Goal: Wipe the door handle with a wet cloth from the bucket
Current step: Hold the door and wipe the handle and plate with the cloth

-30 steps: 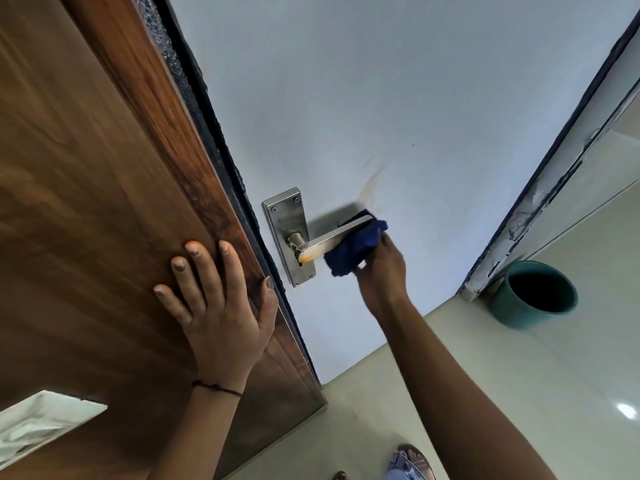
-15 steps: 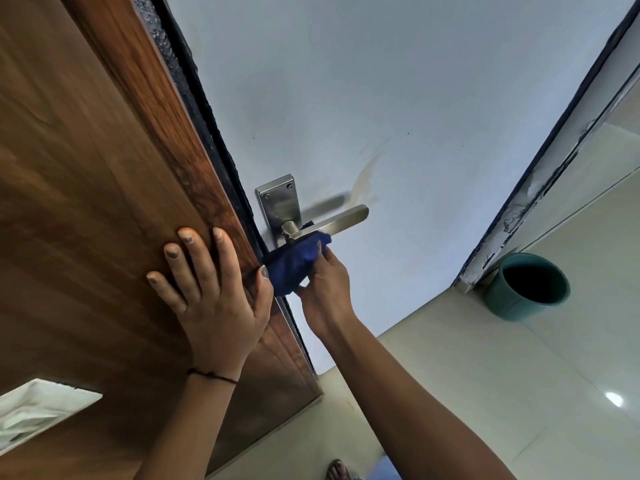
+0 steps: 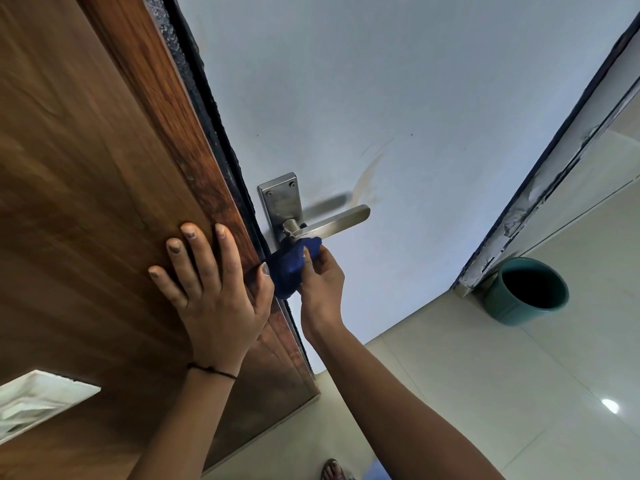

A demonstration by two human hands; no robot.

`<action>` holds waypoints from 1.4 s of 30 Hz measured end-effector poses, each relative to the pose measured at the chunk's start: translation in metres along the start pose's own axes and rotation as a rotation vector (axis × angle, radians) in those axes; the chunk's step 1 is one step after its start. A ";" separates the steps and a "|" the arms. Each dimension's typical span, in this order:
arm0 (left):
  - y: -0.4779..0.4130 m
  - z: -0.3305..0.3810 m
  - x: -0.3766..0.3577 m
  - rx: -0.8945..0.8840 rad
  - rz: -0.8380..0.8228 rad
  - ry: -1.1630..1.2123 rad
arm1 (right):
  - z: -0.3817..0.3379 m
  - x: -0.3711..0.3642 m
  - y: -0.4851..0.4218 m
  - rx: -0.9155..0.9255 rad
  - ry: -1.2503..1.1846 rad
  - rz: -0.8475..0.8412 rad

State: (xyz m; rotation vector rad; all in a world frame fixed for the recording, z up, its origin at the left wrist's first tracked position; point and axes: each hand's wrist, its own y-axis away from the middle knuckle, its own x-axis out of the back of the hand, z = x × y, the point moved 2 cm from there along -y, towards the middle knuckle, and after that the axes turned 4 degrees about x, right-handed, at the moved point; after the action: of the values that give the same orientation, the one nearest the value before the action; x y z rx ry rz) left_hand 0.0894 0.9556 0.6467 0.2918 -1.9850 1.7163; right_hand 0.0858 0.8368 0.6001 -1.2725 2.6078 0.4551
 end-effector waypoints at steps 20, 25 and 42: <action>-0.001 0.002 0.002 0.012 -0.010 0.009 | -0.051 0.082 -0.027 0.245 -0.073 0.339; -0.001 0.002 0.002 0.012 -0.013 0.004 | -0.065 0.076 -0.018 0.403 -0.130 0.383; -0.002 0.004 0.001 0.015 -0.003 0.026 | -0.060 0.057 -0.033 0.622 0.342 0.297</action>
State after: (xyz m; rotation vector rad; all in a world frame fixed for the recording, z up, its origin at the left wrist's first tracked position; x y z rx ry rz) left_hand 0.0883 0.9519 0.6486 0.2770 -1.9529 1.7255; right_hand 0.0749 0.7546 0.6318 -0.8088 2.8679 -0.5531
